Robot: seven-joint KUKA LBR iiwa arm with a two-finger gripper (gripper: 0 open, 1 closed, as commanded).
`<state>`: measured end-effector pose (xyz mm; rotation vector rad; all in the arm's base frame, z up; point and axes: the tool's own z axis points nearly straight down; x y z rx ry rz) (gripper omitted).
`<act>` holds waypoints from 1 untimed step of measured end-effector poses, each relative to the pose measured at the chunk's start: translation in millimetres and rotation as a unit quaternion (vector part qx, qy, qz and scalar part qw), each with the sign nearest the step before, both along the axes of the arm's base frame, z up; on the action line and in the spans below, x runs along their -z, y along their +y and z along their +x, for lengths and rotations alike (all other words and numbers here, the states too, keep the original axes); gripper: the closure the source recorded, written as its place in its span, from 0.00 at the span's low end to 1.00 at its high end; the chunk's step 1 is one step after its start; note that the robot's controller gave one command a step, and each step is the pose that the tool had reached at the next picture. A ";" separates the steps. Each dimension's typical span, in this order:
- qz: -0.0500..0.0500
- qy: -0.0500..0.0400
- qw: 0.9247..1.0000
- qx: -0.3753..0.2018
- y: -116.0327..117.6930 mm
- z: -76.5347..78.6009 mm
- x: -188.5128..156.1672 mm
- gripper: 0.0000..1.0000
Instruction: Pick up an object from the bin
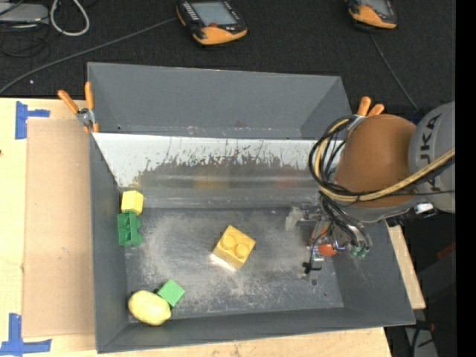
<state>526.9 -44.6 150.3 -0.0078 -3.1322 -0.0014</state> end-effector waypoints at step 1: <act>0.000 -0.004 1.000 -0.001 0.2 1.8 -4.2 0.00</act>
Offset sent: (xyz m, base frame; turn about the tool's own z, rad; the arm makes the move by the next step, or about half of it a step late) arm 0.0699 -0.0920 -0.0803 -0.0668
